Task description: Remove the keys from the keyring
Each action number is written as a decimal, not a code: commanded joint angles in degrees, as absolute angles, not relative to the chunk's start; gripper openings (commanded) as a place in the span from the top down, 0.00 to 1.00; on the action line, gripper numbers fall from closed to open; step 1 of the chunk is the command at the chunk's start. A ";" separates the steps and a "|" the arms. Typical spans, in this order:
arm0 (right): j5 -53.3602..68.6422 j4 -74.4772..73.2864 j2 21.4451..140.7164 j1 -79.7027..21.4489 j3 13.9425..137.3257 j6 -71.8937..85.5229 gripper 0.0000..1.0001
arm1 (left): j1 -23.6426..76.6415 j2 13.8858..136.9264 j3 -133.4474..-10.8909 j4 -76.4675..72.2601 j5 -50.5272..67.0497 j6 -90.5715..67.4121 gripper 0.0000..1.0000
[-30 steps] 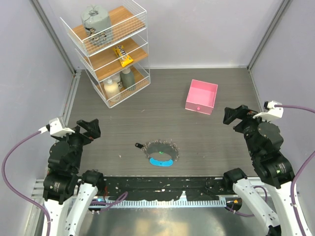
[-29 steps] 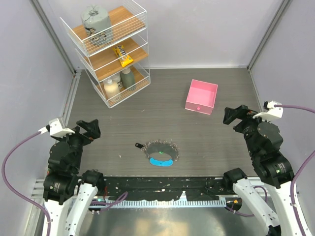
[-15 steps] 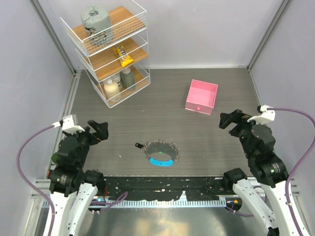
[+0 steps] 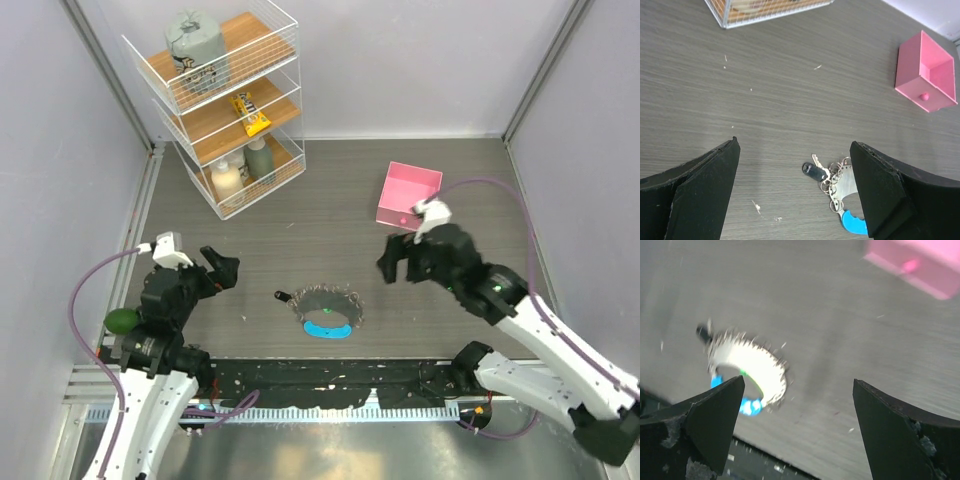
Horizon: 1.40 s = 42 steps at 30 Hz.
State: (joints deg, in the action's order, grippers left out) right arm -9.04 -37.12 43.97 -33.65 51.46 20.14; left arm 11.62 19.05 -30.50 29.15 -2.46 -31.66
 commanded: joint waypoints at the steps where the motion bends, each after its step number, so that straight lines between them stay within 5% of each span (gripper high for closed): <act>1: -8.96 -31.57 49.72 -45.60 48.34 23.11 0.01 | 11.51 21.27 -29.71 25.93 -0.26 -33.84 0.00; 3: -10.19 -29.10 53.76 -49.30 47.73 25.13 0.00 | 11.51 21.10 -29.10 25.93 -0.18 -33.84 0.00; 10: -20.20 -25.40 69.15 -57.65 53.60 28.03 0.32 | 11.60 17.67 -27.16 26.45 -1.40 -34.28 0.00; 18: -26.10 -23.38 86.46 -60.55 62.22 31.64 0.48 | 11.51 14.77 -24.96 28.12 -4.91 -34.45 0.01; 31: -27.69 -26.98 105.64 -62.67 75.40 35.06 0.54 | 11.60 16.35 -25.31 26.02 -5.36 -34.63 0.01; 42: -31.20 -29.80 109.34 -62.23 72.16 39.99 0.63 | 11.51 15.73 -24.43 26.10 -5.45 -34.98 0.01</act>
